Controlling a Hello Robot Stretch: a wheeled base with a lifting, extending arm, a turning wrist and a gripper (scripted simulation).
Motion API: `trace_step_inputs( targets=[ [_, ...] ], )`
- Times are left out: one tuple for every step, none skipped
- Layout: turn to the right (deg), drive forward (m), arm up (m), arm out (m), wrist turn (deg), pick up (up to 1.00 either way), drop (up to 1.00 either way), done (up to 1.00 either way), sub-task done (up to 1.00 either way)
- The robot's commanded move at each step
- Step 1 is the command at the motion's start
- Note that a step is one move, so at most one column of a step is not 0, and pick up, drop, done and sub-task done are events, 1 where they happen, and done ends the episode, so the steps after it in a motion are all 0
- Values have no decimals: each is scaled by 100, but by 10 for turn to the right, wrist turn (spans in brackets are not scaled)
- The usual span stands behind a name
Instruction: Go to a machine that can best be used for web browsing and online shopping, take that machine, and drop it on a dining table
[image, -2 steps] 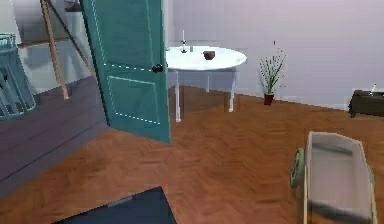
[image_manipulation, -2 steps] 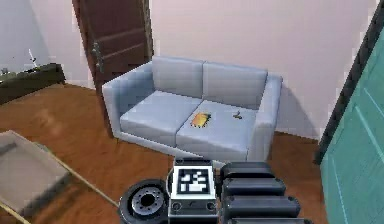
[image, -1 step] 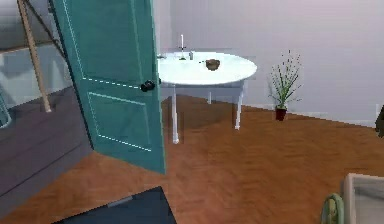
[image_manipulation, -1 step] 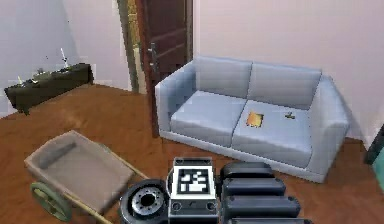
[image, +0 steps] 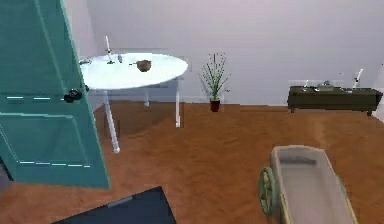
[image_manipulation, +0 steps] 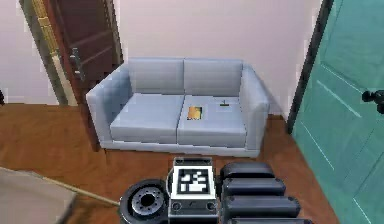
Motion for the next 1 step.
trace_step_inputs(
  targets=[
    [0,100,0,0,0,0,0,0,0]
  ],
)
